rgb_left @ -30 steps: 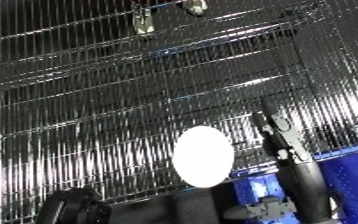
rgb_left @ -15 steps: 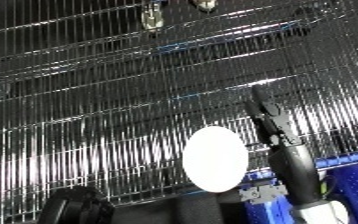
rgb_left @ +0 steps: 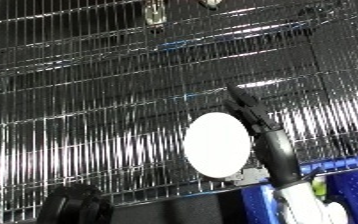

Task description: Pick up the object and place it into the box

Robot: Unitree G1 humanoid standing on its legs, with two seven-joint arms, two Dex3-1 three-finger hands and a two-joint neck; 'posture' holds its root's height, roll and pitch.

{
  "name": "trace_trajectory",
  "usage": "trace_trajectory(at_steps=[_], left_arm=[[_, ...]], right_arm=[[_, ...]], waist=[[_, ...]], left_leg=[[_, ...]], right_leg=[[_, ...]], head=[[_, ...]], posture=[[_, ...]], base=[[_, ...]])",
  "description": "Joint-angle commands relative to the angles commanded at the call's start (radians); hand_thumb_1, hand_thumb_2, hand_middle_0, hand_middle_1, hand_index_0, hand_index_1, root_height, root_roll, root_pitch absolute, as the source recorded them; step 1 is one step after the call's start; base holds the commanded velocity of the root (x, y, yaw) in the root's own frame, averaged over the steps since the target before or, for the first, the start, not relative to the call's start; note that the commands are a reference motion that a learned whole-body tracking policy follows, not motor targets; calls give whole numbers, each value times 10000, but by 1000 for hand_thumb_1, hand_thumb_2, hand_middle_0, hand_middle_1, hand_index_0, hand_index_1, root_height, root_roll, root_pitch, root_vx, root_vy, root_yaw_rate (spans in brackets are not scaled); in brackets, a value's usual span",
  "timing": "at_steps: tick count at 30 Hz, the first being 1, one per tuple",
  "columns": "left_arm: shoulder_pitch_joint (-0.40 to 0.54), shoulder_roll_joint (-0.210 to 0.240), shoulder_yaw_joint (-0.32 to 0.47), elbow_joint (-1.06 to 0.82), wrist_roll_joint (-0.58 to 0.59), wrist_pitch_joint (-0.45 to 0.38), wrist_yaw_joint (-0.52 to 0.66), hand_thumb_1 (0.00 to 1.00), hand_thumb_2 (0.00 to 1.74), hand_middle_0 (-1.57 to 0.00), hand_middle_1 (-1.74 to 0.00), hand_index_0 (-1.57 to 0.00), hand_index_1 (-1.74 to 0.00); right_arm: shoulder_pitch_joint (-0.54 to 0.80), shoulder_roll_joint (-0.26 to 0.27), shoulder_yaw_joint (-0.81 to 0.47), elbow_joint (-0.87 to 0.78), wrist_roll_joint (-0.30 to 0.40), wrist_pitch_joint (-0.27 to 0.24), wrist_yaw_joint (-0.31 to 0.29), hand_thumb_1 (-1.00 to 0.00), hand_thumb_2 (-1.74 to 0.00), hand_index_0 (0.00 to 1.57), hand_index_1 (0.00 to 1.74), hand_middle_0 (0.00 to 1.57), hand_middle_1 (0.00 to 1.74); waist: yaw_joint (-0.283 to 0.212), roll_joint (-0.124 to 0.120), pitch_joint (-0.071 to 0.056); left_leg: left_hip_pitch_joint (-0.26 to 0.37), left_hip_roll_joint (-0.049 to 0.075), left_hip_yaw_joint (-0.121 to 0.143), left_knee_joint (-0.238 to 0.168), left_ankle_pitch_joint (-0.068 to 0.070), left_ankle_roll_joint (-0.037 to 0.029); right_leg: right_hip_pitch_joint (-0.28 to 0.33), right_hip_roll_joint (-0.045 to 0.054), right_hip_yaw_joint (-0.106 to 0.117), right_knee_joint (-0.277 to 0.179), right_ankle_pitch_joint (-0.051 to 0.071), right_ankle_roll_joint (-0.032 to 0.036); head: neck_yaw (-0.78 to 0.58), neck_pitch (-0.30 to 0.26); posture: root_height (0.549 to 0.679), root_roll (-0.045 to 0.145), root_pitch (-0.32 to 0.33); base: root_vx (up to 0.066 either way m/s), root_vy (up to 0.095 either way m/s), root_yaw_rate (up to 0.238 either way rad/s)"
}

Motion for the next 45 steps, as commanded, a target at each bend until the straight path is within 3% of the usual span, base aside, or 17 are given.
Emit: trace_trajectory(at_steps=[5,13,23,29,30,35,40,45], left_arm=[[25,-16,-2,-4,1,-34,-26,1000,1740,-1570,-1740,-1570,-1740],[76,-60,29,-6,82,-41,24,1000,1740,-1570,-1740,-1570,-1740],[572,-18,296,-167,209,-232,45,1000,1740,-1570,-1740,-1570,-1740],[958,-87,545,-208,404,-318,52,1000,1740,-1570,-1740,-1570,-1740],[1007,-79,604,-208,425,-304,44,1000,1740,-1570,-1740,-1570,-1740],[1298,10,1011,-189,475,-165,-141,1000,1740,-1570,-1740,-1570,-1740],[1726,142,1437,-403,446,73,-404,1000,1740,-1570,-1740,-1570,-1740],[2040,329,1774,-572,302,400,-644,1000,1740,-1570,-1740,-1570,-1740]], right_arm=[[1,14,-2,14,-25,-3,-68,-700,-1218,1099,1218,1099,1218],[222,-25,-165,-275,-65,-9,-301,-700,-1218,1099,1218,1099,1218],[1378,-108,-986,-1764,-446,-617,-953,-700,-1218,1099,1218,1099,1218],[2509,49,-1747,-2682,-576,-1262,-1245,-700,-1218,1099,1218,1099,1218],[2706,88,-1855,-2771,-597,-1391,-1293,-700,-1218,1099,1218,1099,1218],[3725,198,-2452,-3098,-531,-2017,-1445,-700,-1218,1099,1218,1099,1218],[4731,176,-3080,-3368,-124,-2523,-1488,-700,-1218,1099,1218,1099,1218],[5557,209,-3633,-3398,85,-2875,-1779,-700,-1218,1099,1218,1099,1218]], waist=[[-12,6,0],[-146,-31,0],[-566,-141,0],[-965,-301,0],[-1036,-328,0],[-1398,-444,0],[-1725,-478,0],[-2075,-419,0]], left_leg=[[61,-7,2,-108,35,-6],[288,32,35,-311,68,-21],[1064,163,135,-1084,251,-70],[1899,310,205,-1853,431,-122],[2093,335,206,-2012,464,-134],[3158,459,273,-2757,571,-191],[4050,572,508,-3152,495,-197],[4633,641,713,-3114,249,-148]], right_leg=[[46,17,3,-92,32,8],[226,55,72,-307,118,45],[881,197,281,-1007,349,145],[1609,289,516,-1745,577,248],[1774,296,573,-1918,633,276],[2695,320,859,-2855,931,421],[3554,263,1088,-3532,1114,510],[4172,144,1315,-3797,1153,525]], head=[[47,61],[13,45],[-269,84],[-520,-462],[-511,-764],[-210,-961],[511,-1071],[1516,-1318]], posture=[[602,37,258],[605,38,253],[617,39,233],[628,40,207],[630,40,201],[642,41,162],[650,40,123],[655,43,86]], base=[[-2,2,10],[16,-4,-17],[19,1,-94],[23,7,-184],[39,5,-231],[50,14,-301],[43,29,-358],[44,28,-285]])
